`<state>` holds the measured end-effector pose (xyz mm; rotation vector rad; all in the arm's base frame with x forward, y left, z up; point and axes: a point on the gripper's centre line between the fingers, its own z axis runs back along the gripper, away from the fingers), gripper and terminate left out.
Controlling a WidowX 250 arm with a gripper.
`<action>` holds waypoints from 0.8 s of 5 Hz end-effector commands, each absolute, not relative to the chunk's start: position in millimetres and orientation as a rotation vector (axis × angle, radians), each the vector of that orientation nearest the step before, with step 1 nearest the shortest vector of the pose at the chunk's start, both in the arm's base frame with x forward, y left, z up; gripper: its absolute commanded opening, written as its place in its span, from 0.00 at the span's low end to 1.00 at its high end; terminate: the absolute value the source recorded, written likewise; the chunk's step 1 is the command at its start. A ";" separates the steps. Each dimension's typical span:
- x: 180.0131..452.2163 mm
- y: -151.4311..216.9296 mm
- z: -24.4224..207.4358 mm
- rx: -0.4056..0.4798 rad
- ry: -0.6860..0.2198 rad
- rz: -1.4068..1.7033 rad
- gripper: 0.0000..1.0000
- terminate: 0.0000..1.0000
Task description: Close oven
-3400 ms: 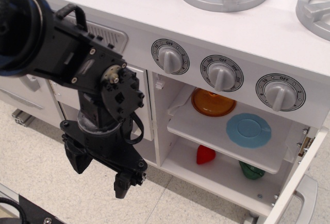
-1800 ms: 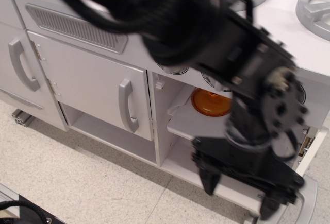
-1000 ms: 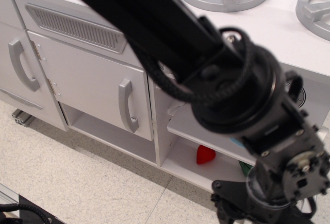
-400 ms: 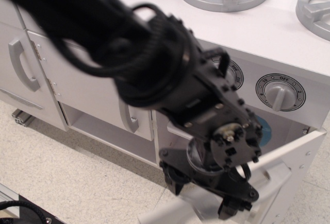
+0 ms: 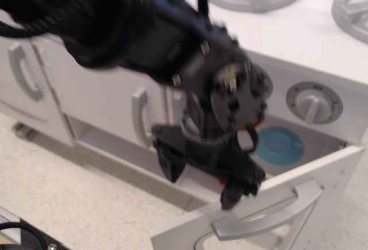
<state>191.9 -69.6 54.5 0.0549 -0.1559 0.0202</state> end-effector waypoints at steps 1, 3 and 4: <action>171.0 -89.0 51.0 0.029 -0.118 -0.039 1.00 0.00; 147.4 -124.9 22.1 -0.026 -0.077 -0.063 1.00 0.00; 146.5 -127.5 -2.7 0.007 -0.060 -0.061 1.00 0.00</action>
